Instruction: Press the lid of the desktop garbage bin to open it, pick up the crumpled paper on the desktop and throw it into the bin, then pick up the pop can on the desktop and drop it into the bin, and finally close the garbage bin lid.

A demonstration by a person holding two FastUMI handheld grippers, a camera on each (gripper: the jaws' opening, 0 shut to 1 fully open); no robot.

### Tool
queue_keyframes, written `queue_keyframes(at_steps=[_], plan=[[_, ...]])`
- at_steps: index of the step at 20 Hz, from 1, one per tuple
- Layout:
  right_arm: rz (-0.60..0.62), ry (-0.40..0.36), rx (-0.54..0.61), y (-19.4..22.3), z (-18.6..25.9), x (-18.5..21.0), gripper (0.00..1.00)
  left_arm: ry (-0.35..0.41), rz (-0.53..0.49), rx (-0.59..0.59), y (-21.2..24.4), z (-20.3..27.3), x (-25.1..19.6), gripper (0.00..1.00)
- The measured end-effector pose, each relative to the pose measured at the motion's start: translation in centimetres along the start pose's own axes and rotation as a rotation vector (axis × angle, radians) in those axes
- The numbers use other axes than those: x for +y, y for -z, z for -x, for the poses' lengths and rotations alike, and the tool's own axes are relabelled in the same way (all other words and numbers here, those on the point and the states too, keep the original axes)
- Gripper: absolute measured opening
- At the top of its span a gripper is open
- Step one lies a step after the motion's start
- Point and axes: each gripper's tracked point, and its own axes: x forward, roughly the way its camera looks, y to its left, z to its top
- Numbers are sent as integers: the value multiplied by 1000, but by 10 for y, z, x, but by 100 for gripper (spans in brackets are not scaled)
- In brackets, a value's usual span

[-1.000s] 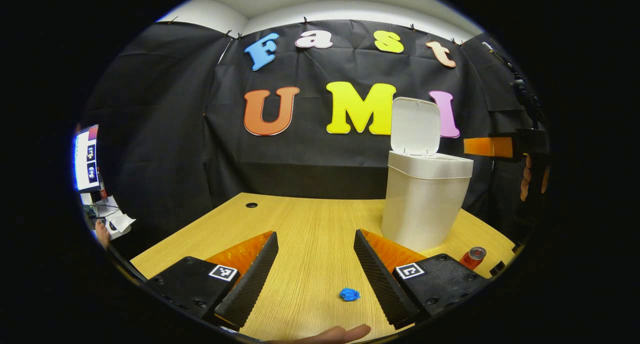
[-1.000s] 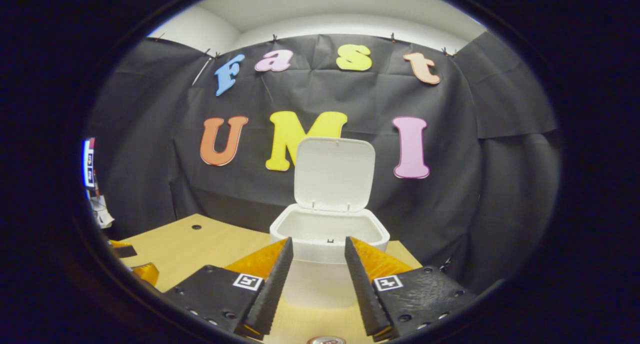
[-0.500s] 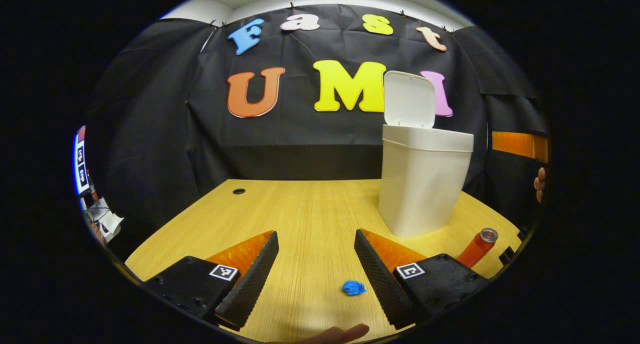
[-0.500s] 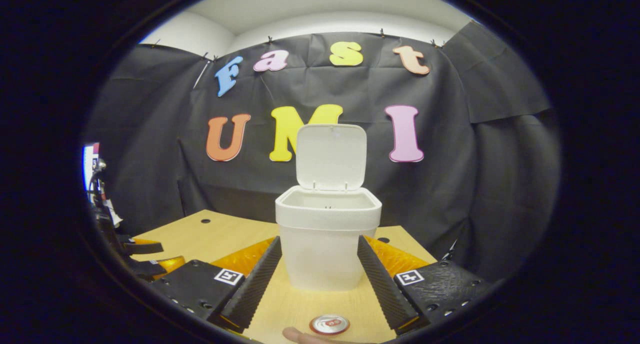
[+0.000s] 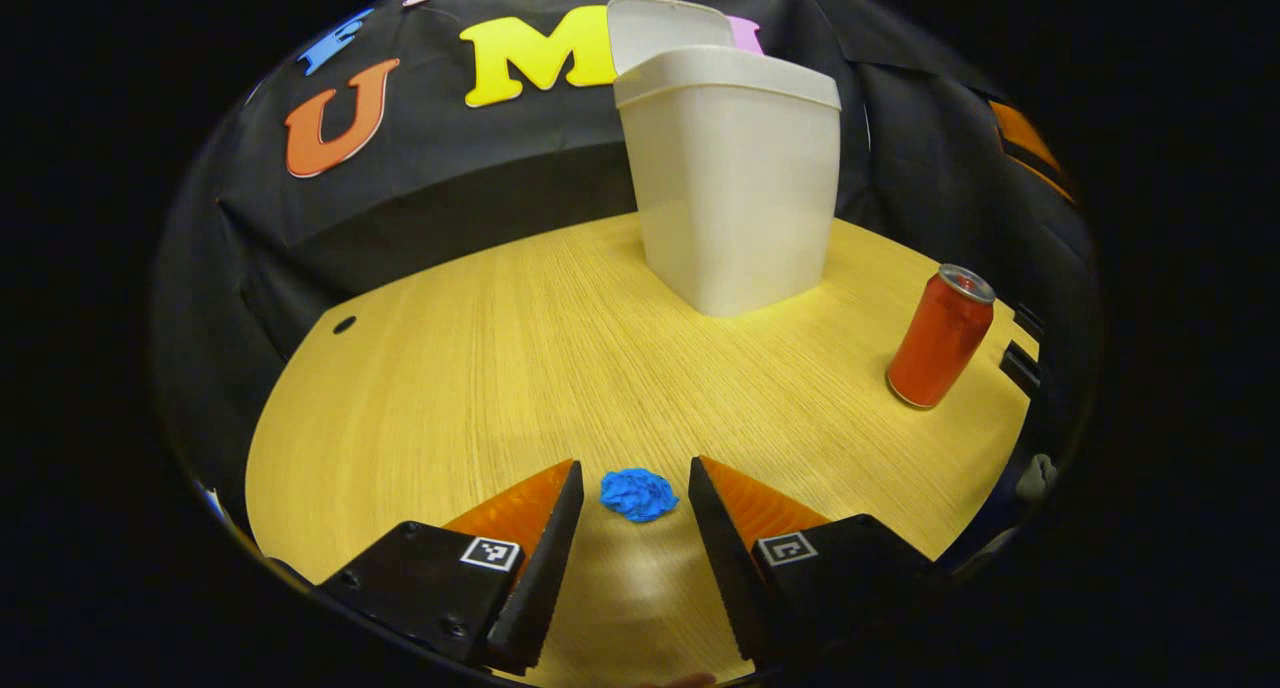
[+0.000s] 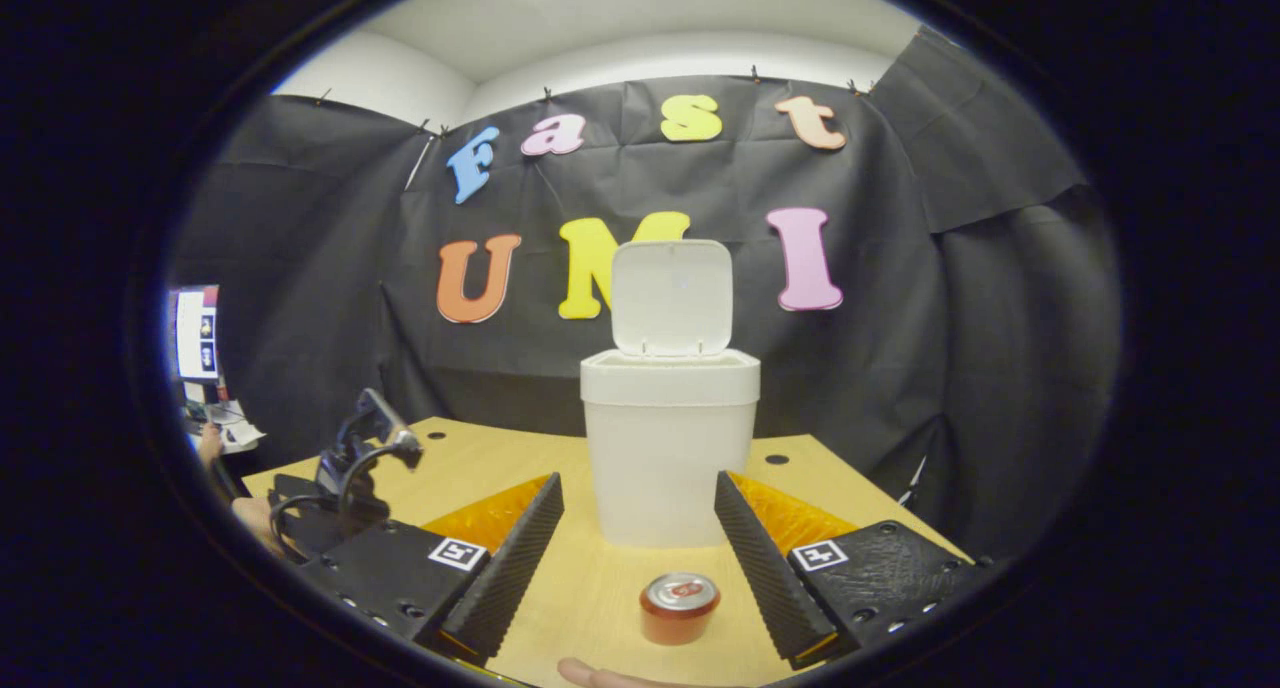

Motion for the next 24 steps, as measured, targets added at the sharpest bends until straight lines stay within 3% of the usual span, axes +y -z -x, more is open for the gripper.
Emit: queue_keyframes(at_steps=[4, 8, 9, 14, 24], plan=[[-31, -13, 140, 66, 0, -6, 95, 6, 98, 31, -7, -18, 11, 72], [-49, 31, 262, 122, -2, -20, 95, -7, 87, 24, -11, -20, 16, 69], [-47, 38, 281, 129, -2, -22, 96, -11, 83, 21, -12, -20, 17, 62], [-51, 83, 318, 146, -9, -38, 96, -14, 66, 16, -15, -24, 13, 44], [-11, 119, 336, 157, -27, -51, 97, -107, 78, -129, -56, 10, 37, 43]])
